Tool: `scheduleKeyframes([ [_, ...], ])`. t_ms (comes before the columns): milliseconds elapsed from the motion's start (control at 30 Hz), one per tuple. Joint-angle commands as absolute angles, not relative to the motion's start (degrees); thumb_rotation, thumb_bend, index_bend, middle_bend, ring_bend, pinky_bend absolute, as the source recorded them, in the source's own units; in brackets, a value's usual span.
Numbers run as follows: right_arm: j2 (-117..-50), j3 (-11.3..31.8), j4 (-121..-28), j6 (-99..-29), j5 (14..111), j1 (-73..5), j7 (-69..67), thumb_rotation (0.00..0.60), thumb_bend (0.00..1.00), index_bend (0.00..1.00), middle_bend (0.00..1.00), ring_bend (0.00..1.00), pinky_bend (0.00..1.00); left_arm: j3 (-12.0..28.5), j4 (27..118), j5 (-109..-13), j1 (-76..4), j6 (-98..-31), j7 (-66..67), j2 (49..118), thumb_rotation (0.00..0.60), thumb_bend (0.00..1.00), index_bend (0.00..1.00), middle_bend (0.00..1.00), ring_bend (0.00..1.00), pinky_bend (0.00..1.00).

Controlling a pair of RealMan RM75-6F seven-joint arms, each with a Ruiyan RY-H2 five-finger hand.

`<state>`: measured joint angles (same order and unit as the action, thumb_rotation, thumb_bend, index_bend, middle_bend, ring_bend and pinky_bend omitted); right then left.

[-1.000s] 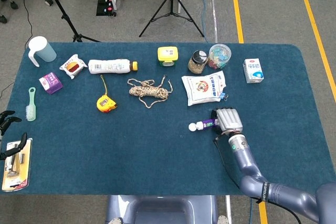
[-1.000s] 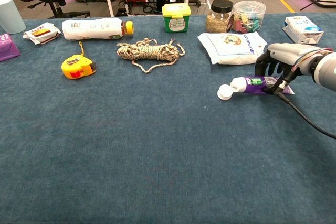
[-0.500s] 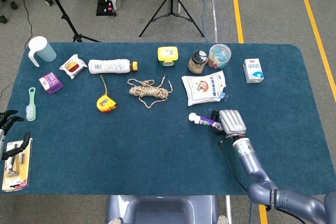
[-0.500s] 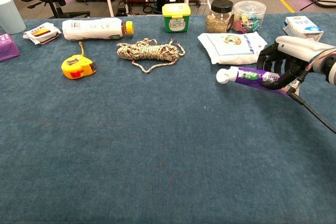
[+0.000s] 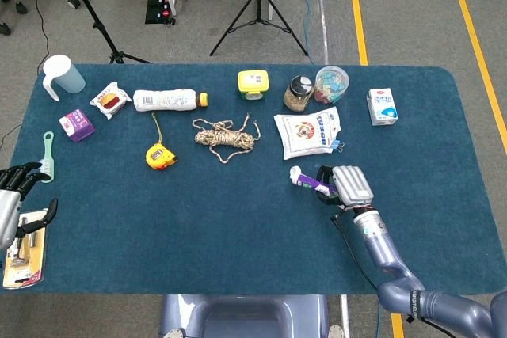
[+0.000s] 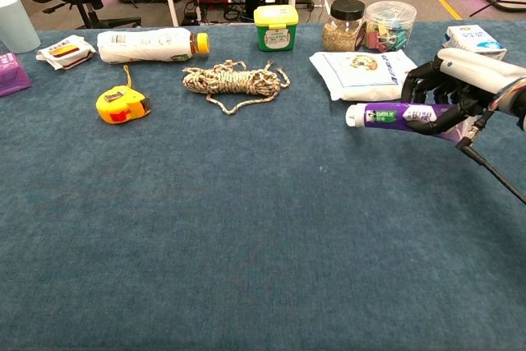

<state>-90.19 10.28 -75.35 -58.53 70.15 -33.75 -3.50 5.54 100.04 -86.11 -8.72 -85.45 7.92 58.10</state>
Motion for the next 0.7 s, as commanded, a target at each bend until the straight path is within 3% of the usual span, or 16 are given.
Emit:
scheduleKeyframes([
  [33, -89.0, 10.0, -76.6, -58.7, 72.3, -32.9, -7.9, 0.6, 0.43, 0.68, 0.78, 0.79, 0.9, 5.6, 100.7, -86.8, -9.4, -84.9, 8.5, 58.0, 0.322, 0.39, 0.32, 0.24, 0.21, 0.24],
  [400, -85.0, 9.9, -81.4, -58.6, 75.4, -31.2, -19.4, 0.6, 0.44, 0.69, 0.78, 0.8, 0.92, 5.5, 104.4, -89.0, -12.9, -80.6, 10.1, 58.1, 0.319, 0.39, 0.32, 0.24, 0.21, 0.24],
  [700, -82.2, 9.7, -86.1, -59.7, 78.1, -29.7, -26.7, 0.6, 0.44, 0.69, 0.78, 0.8, 0.92, 5.4, 109.0, -87.2, -18.8, -70.7, 15.0, 60.0, 0.315, 0.39, 0.28, 0.24, 0.22, 0.24],
])
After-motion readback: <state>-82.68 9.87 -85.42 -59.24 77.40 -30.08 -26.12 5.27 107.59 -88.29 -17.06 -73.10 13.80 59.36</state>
